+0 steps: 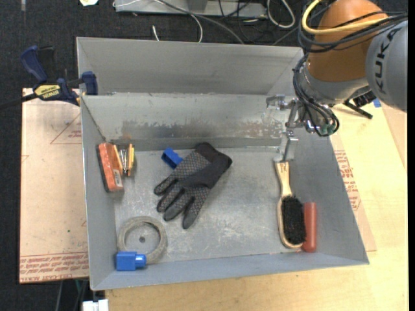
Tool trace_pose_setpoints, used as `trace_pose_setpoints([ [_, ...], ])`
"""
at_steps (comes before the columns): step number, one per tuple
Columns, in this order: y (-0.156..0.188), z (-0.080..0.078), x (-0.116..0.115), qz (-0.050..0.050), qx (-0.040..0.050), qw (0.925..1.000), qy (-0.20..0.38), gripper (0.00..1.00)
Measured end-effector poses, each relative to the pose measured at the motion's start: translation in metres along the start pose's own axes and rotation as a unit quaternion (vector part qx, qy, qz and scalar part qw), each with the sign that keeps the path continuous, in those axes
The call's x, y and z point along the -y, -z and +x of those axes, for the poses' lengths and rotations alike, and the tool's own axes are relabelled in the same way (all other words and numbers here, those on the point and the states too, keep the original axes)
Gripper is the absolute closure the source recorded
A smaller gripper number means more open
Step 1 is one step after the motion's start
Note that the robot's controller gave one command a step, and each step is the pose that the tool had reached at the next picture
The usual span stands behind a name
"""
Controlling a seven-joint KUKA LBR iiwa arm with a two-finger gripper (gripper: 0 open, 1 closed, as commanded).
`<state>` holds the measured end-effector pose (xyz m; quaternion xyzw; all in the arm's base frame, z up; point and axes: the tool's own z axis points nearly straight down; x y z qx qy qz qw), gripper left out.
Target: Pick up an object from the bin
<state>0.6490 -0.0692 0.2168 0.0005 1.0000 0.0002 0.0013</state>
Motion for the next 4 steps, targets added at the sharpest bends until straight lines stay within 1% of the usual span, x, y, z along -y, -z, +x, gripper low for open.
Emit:
trace_pose_setpoints([
  [1, -0.052, 0.014, -0.06, 0.0, 0.0009, 1.0, -0.003, 0.0],
  [2, -0.075, 0.023, -0.09, -0.001, 0.0012, 0.9996, 0.027, 0.0],
  [3, -0.134, 0.068, -0.14, -0.001, 0.0009, 0.9988, 0.049, 0.0],
  [4, -0.143, 0.016, -0.15, 0.001, 0.0115, 0.9962, 0.086, 1.0],
])
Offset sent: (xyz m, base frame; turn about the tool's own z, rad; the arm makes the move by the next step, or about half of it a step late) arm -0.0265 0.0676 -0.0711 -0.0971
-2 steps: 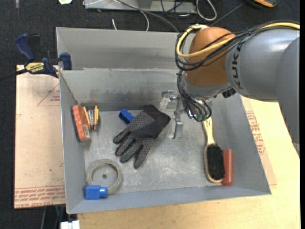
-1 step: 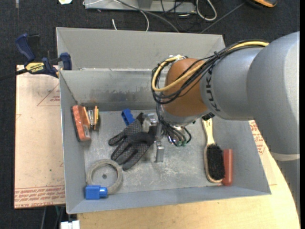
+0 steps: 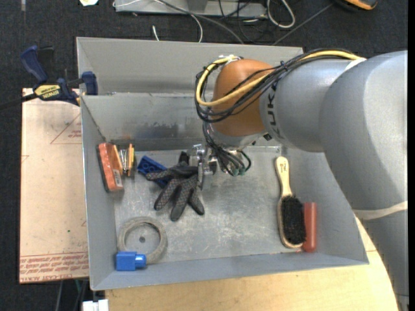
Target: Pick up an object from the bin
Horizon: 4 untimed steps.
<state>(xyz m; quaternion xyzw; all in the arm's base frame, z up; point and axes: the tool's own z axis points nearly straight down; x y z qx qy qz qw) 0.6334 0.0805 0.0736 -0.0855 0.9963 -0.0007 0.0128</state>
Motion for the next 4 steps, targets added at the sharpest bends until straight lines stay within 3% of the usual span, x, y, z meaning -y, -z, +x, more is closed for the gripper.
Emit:
trace_pose_setpoints([
  [2, 0.0, 0.0, -0.0001, 0.0, 0.0, 1.0, 0.0, 1.0],
  [3, -0.0008, -0.0084, -0.0039, 0.0, 0.0036, 0.9985, -0.055, 1.0],
  [4, -0.0008, -0.0084, -0.004, 0.0, 0.0037, 0.9985, -0.055, 1.0],
])
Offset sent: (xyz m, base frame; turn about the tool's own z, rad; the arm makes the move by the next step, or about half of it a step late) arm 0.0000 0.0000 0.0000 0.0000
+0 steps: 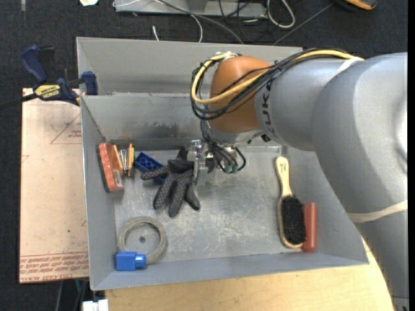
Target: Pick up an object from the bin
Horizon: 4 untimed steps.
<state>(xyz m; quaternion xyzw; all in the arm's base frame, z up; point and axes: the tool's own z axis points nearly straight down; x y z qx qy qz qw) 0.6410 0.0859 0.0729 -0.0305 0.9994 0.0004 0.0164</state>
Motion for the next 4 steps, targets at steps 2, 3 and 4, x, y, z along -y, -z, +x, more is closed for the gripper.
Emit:
trace_pose_setpoints([
  [2, 0.0, 0.0, -0.0001, 0.0, 0.0, 1.0, 0.0, 1.0],
  [3, 0.0, 0.0, -0.0001, 0.0, 0.0, 1.0, 0.0, 1.0],
  [4, 0.0, 0.0, -0.0002, 0.0, 0.0, 1.0, 0.0, 1.0],
])
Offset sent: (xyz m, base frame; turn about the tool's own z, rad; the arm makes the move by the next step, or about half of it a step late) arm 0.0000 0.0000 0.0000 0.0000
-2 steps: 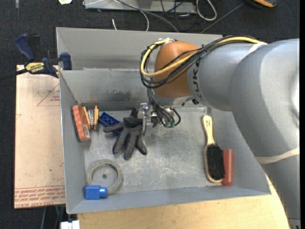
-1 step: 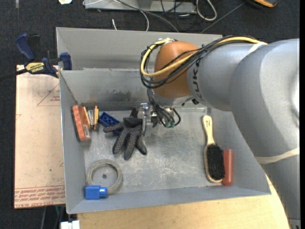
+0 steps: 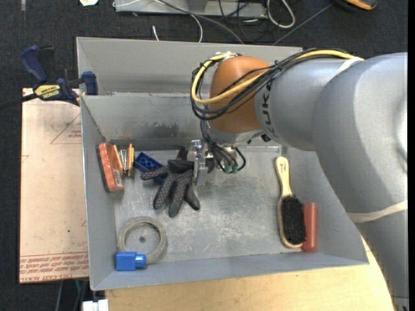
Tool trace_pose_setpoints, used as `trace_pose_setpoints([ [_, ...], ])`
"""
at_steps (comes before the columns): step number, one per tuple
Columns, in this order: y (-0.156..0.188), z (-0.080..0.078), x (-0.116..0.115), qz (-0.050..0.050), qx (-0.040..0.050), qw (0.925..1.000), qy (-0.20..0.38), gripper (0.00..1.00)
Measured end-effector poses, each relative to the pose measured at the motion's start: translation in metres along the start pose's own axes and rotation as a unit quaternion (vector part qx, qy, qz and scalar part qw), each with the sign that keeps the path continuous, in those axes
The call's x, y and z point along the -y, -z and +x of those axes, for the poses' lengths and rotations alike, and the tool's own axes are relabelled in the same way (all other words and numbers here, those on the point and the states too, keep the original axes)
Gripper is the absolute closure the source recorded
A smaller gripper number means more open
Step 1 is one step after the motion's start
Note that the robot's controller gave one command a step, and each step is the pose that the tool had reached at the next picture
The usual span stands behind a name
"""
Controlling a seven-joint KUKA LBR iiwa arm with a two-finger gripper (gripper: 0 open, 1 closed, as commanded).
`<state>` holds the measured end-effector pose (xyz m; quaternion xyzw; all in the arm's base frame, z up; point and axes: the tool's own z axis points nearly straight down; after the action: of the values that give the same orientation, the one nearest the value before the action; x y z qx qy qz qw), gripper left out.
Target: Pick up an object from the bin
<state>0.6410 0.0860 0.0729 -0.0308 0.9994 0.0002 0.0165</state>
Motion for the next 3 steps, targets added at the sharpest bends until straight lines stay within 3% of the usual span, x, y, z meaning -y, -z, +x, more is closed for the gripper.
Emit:
trace_pose_setpoints([
  [3, 0.0, 0.0, 0.0, 0.0, 0.0, 1.0, 0.0, 1.0],
])
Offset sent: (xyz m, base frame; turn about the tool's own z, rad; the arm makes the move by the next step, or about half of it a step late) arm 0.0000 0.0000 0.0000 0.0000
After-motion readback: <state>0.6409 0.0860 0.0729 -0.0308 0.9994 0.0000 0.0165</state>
